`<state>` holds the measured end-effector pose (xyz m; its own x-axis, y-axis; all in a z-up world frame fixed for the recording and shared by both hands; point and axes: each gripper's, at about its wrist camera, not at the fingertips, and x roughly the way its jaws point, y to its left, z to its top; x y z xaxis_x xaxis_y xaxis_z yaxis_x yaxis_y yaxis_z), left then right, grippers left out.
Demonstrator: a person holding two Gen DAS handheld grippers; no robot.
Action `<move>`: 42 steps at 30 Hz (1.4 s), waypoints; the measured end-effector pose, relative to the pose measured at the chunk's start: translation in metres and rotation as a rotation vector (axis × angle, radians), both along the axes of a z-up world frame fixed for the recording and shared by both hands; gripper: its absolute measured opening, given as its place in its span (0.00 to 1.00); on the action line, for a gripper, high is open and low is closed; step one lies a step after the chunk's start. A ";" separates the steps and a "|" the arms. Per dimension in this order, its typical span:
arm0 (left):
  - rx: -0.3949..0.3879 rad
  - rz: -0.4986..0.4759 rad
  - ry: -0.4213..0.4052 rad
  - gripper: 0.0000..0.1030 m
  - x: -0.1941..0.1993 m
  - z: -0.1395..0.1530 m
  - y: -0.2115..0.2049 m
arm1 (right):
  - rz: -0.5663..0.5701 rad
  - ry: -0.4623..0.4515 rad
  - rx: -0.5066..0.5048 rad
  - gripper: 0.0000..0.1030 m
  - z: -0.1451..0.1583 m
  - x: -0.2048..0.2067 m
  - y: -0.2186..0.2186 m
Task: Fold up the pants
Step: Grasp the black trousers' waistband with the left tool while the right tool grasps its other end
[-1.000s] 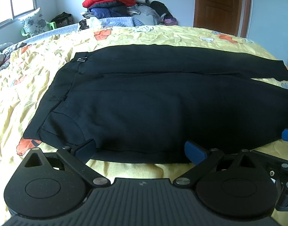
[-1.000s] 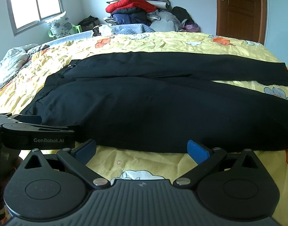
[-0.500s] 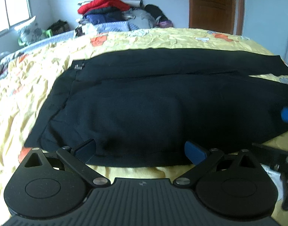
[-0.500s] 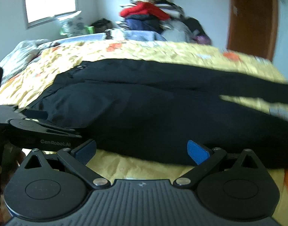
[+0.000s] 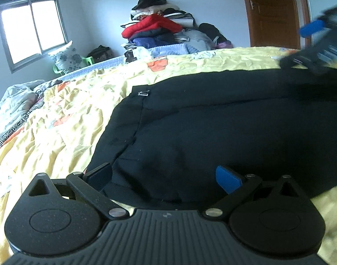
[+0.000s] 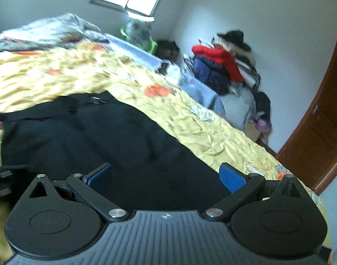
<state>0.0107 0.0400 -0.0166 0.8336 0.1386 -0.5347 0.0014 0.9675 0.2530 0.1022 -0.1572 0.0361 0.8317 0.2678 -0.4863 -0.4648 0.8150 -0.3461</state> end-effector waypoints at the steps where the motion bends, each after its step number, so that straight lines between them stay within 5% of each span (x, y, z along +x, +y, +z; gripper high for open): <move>1: 0.006 -0.010 -0.004 1.00 -0.001 -0.001 0.000 | -0.027 0.038 -0.008 1.00 -0.003 0.020 0.002; 9: -0.028 -0.070 -0.004 1.00 -0.007 -0.008 0.006 | 0.005 0.387 0.151 1.00 -0.035 0.159 -0.005; 16: -0.266 -0.050 0.083 1.00 0.005 -0.015 0.040 | 0.171 0.413 0.184 1.00 -0.057 0.210 0.012; 21: -0.257 -0.059 0.082 1.00 0.003 -0.014 0.039 | 0.239 0.493 0.191 1.00 -0.068 0.239 0.011; 22: -0.257 -0.068 0.082 1.00 0.002 -0.014 0.039 | 0.255 0.485 0.193 0.94 -0.068 0.239 0.011; 24: -0.263 -0.079 0.089 0.97 0.004 -0.010 0.043 | 0.282 0.470 0.186 0.59 -0.063 0.235 0.010; 25: -0.267 -0.076 0.085 0.96 0.006 -0.004 0.045 | 0.295 0.474 0.211 0.22 -0.060 0.234 0.006; 26: -0.273 -0.067 0.054 0.94 0.007 0.005 0.048 | 0.293 0.476 0.228 0.14 -0.058 0.232 0.003; 31: -0.343 -0.014 -0.143 1.00 0.039 0.055 0.070 | 0.341 0.323 0.124 0.06 -0.052 0.188 0.007; 37: -0.677 -0.006 0.047 0.99 0.138 0.066 0.097 | 0.443 0.080 -0.058 0.04 -0.041 0.092 0.020; 42: -0.805 0.031 0.134 0.99 0.197 0.058 0.099 | 0.521 -0.003 -0.176 0.04 -0.045 0.034 0.022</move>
